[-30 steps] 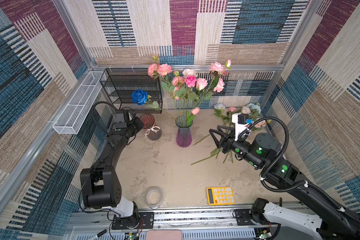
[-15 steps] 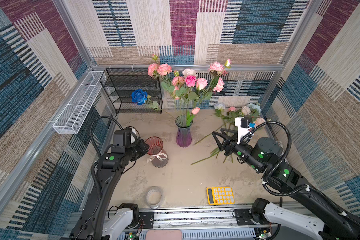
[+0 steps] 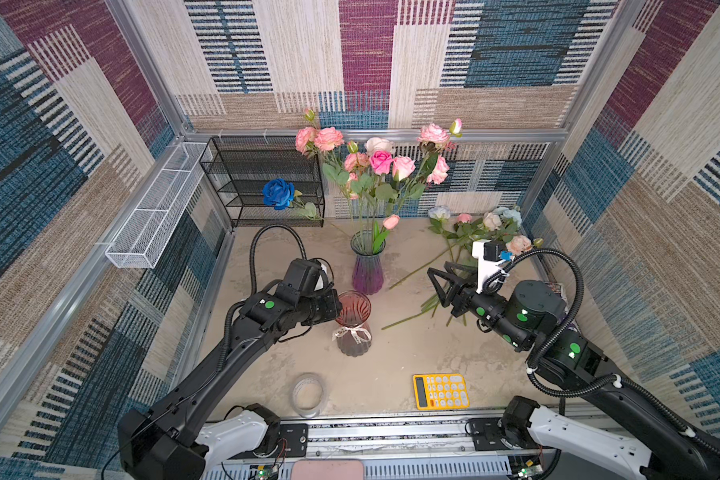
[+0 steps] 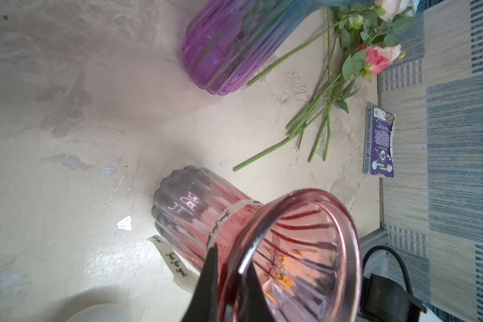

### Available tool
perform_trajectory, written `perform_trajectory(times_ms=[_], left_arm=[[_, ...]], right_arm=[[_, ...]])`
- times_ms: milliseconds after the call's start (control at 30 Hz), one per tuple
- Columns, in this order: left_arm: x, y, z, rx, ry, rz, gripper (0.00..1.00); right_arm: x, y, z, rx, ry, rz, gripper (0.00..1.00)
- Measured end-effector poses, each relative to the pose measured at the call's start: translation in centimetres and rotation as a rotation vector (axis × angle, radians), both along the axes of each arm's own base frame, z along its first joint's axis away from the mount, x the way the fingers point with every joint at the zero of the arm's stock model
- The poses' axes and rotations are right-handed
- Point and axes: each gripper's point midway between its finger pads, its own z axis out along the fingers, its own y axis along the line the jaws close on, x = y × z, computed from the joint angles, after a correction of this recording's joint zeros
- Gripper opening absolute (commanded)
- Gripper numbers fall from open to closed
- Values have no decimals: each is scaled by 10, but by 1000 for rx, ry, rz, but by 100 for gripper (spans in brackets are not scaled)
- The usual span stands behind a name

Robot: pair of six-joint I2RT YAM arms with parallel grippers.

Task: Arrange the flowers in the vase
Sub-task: 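Move the red vase with the left gripper in front of the purple-blue vase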

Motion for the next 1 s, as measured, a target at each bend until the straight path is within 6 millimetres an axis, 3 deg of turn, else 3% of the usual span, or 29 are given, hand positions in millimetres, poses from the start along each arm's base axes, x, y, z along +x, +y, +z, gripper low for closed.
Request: perform_trajectory(times_ms=[300,433,500,633,800,900,1000], left_arm=[[6,-26,0,-8,13,-45,0],[9,-32,0,-14,16,-56,34],[10,-36,6,-36,1,-67,47],[12,-38,22,-65,-44,-74,59],[13,-39,58,-113,-131,-78,63],[11,-36,92,-159,-226,-84,66],[4,-30,119,-192,-323,-92,70]], right_arm=[[2,0,-7,-12,15,-10,61],[4,2,-10,-18,25,-10,66],[6,4,-14,-25,33,-10,66],[11,7,-28,-37,76,-22,67],[23,1,-78,-80,193,-87,67],[38,-15,-123,-111,303,-159,65],[57,-45,-179,-133,450,-255,64]])
